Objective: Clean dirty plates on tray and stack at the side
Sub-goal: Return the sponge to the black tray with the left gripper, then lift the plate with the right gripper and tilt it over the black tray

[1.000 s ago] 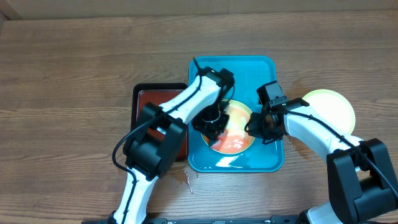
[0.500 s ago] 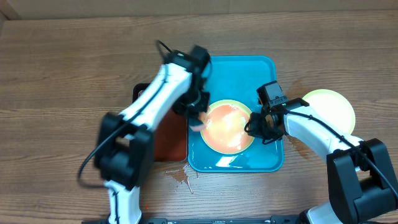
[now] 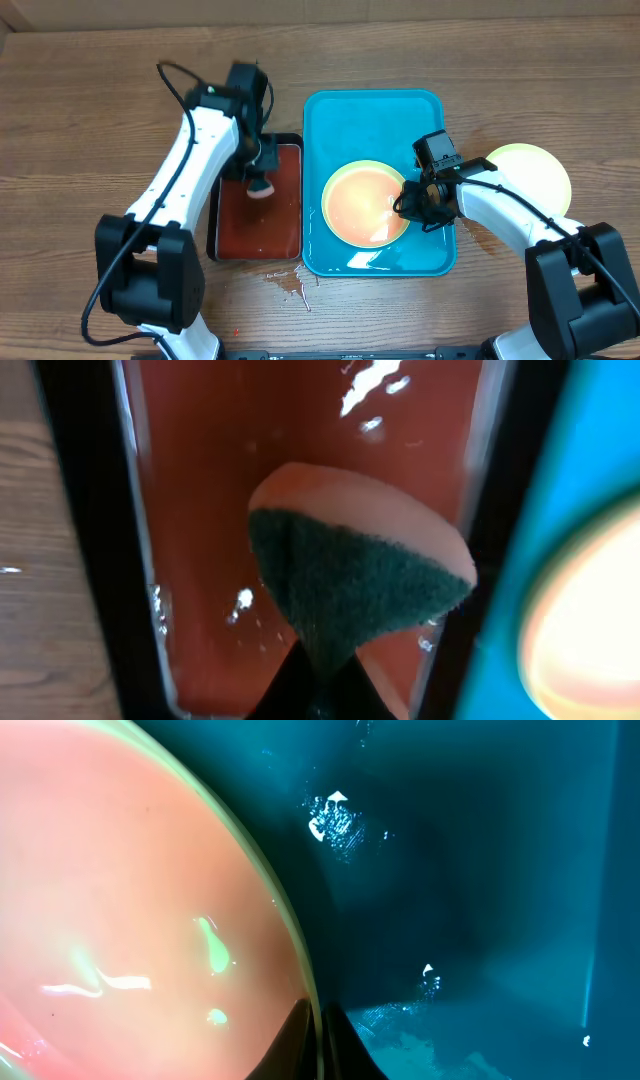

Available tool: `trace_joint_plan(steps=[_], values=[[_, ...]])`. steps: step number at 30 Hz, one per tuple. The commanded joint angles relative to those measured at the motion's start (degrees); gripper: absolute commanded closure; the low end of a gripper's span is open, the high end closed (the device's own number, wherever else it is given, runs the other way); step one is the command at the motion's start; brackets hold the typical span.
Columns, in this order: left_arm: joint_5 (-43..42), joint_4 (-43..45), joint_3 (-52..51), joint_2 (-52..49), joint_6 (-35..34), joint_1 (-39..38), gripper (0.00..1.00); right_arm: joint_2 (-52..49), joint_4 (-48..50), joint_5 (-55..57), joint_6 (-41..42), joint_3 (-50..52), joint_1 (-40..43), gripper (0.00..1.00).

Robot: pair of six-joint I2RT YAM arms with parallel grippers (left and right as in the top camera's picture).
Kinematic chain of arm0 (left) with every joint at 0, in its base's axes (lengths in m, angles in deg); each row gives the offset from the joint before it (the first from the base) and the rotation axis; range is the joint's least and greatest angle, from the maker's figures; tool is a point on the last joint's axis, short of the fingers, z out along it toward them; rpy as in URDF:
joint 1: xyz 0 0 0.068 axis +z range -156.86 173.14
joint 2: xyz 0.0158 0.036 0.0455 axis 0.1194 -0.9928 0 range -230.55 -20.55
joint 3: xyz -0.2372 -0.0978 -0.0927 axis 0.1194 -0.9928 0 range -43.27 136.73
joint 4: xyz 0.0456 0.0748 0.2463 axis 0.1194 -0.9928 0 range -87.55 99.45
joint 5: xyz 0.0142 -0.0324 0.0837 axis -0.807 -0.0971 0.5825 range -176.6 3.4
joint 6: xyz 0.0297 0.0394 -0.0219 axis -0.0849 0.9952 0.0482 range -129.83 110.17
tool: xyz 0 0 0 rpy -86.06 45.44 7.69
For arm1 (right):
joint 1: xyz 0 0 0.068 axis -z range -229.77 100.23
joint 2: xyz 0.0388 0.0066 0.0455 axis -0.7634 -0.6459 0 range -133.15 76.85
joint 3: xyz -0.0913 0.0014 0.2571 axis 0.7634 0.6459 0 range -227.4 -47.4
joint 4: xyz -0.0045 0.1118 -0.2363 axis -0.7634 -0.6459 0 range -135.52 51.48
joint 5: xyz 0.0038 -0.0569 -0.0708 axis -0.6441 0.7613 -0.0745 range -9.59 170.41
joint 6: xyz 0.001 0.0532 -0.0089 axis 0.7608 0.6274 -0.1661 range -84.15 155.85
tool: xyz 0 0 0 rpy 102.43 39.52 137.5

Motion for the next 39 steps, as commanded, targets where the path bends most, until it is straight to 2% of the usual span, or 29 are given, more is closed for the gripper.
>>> trace_joint_plan(steps=[1, 5, 8, 10, 14, 20, 23, 26, 32, 34, 35, 39], values=[[2.51, 3.54, -7.13, -1.29, -2.89, -0.04, 0.96, -0.37, -0.42, 2.27, -0.11, -0.39, 0.13, 0.96], [1.64, 5.33, -9.29, -1.29, -4.22, -0.04, 0.94, -0.33, -0.98, 2.23, -0.13, -0.48, 0.13, 0.96], [0.9, 4.15, -8.11, -0.59, -4.2, 0.35, 0.85, 0.37, -4.7, 2.36, -0.44, -2.56, 0.13, 0.96], [0.63, 2.82, -6.67, 0.31, -3.98, 0.87, 0.72, 1.42, -8.68, 2.82, -1.49, -5.44, 0.13, 0.96], [-1.03, 0.39, -3.08, 2.67, -2.47, 2.29, 0.56, 4.04, -16.04, 3.13, -3.67, -13.05, 0.04, 0.96], [-5.44, -3.91, 4.15, 7.76, -1.16, 6.69, 0.51, 5.42, -23.08, 6.16, -10.45, -25.7, -3.17, 0.96], [-7.48, -6.23, 8.0, 10.29, -0.87, 9.62, 0.5, 5.42, -22.91, 10.62, -12.07, -29.7, -6.78, 0.96], [-10.23, -8.02, 11.54, 12.81, 0.59, 12.61, 0.44, 5.42, -19.71, 14.86, -12.0, -30.8, -11.63, 0.96], [-11.23, -9.46, 14.32, 17.27, 0.79, 16.15, 0.2, 3.8, -11.19, 24.72, -11.69, -30.73, -22.56, 0.96], [-10.8, -9.99, 14.32, 18.01, 1.2, 16.35, 0.13, 2.8, -9.46, 29.29, -9.29, -30.73, -25.46, 0.96], [-10.82, -10.49, 14.32, 18.14, 1.88, 16.33, 0.03, 2.27, -9.01, 31.32, -7.98, -30.73, -26.58, 0.96], [-10.82, -12.48, 14.27, 17.94, 2.78, 16.33, 0.0, -0.83, -7.91, 37.48, -3.69, -30.73, -29.64, 0.96]])
